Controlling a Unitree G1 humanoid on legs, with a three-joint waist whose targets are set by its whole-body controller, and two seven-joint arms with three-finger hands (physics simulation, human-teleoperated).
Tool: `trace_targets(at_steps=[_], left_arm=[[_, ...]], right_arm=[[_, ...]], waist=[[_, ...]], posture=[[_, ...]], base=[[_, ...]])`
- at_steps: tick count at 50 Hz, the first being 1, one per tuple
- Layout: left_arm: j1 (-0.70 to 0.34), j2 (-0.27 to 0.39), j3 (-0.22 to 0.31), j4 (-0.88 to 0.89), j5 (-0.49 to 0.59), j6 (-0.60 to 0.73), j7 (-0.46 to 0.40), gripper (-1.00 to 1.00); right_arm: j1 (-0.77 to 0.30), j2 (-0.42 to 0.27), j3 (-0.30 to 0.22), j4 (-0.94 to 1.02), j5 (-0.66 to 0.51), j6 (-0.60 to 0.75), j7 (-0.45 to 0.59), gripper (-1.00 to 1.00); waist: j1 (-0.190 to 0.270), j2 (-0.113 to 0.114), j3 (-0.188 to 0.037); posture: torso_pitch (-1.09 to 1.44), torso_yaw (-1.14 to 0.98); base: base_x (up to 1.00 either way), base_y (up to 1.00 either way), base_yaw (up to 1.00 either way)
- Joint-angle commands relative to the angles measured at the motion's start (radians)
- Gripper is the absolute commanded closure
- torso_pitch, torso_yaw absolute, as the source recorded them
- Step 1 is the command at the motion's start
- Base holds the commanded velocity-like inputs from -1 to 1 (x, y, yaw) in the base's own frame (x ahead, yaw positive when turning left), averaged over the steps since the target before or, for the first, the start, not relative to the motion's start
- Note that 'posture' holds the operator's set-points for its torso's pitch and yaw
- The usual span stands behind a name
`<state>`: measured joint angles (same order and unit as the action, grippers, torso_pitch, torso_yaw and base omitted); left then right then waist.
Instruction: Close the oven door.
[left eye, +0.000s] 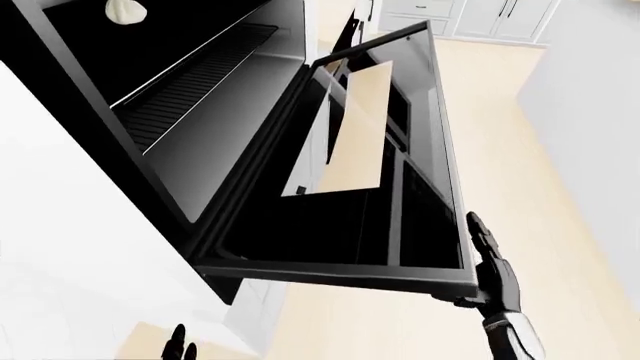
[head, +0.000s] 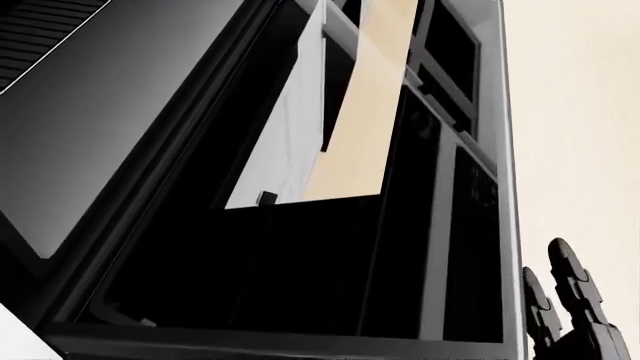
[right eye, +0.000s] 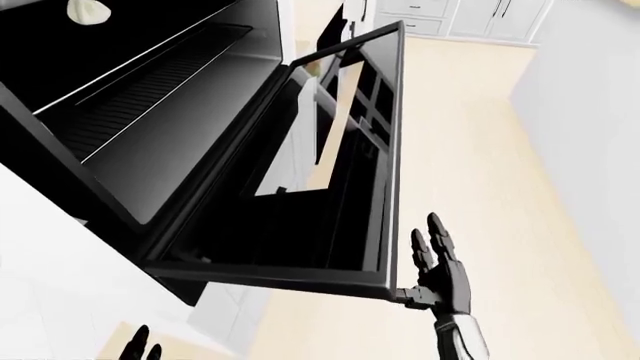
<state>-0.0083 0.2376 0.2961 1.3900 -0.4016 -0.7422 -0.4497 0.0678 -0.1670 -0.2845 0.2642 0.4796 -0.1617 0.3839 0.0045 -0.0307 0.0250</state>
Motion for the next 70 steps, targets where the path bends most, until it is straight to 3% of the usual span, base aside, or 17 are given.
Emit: trace_targets(at_steps=[1, 16, 29, 34, 40, 45, 50, 53, 62, 70], left_arm=[[-0.005, 0.012, 0.004, -0.015, -0.005, -0.024, -0.004, -1.00], [-0.003, 0.014, 0.005, -0.015, -0.007, -0.024, -0.006, -1.00], [-0.005, 0.014, 0.008, -0.014, -0.003, -0.022, -0.005, -1.00], [-0.006, 0.014, 0.008, -0.014, -0.003, -0.022, -0.006, -1.00], [-0.006, 0.013, 0.008, -0.015, -0.008, -0.023, -0.008, -1.00], [-0.005, 0.012, 0.009, -0.015, -0.012, -0.024, -0.011, -1.00], [-0.004, 0.014, 0.011, -0.014, -0.014, -0.023, -0.015, -1.00], [-0.005, 0.016, 0.013, -0.013, -0.016, -0.022, -0.017, -1.00], [-0.002, 0.015, 0.015, -0.013, -0.019, -0.024, -0.021, -1.00], [-0.002, 0.015, 0.016, -0.012, -0.020, -0.024, -0.021, -1.00]], right_arm=[[0.008, 0.002, -0.015, -0.111, -0.006, 0.061, 0.026, -1.00], [0.017, 0.056, -0.016, -0.577, -0.045, 0.363, 0.023, -1.00], [-0.124, 0.024, -0.011, -0.968, 0.071, 0.760, -0.124, -1.00], [-0.200, 0.008, 0.048, -1.007, 0.073, 0.847, -0.171, -1.00], [-0.216, 0.054, 0.195, -1.048, -0.035, 0.884, -0.186, -1.00], [-0.347, 0.088, 0.299, -1.085, -0.098, 1.058, -0.242, -1.00], [-0.464, 0.117, 0.363, -1.042, -0.172, 1.120, -0.220, -1.00], [-0.578, 0.153, 0.386, -1.024, -0.201, 1.198, -0.214, -1.00], [-0.838, 0.257, 0.438, -0.866, -0.319, 1.253, -0.168, -1.00], [-0.992, 0.330, 0.455, -0.647, -0.418, 1.162, -0.094, -1.00]], waist=[[-0.001, 0.003, -0.011], [0.001, 0.008, -0.024], [0.000, 0.009, -0.030], [-0.004, 0.010, -0.028], [-0.006, 0.015, -0.030], [-0.006, 0.021, -0.031], [-0.009, 0.028, -0.027], [-0.012, 0.034, -0.024], [-0.014, 0.058, -0.015], [-0.022, 0.071, -0.009]], posture=[[0.00, 0.00], [0.00, 0.00], [0.00, 0.00], [0.00, 0.00], [0.00, 0.00], [0.00, 0.00], [0.00, 0.00], [0.00, 0.00], [0.00, 0.00], [0.00, 0.00]], base=[[0.00, 0.00, 0.00], [0.00, 0.00, 0.00], [0.00, 0.00, 0.00], [0.00, 0.00, 0.00], [0.00, 0.00, 0.00], [0.00, 0.00, 0.00], [0.00, 0.00, 0.00], [0.00, 0.00, 0.00], [0.00, 0.00, 0.00], [0.00, 0.00, 0.00]])
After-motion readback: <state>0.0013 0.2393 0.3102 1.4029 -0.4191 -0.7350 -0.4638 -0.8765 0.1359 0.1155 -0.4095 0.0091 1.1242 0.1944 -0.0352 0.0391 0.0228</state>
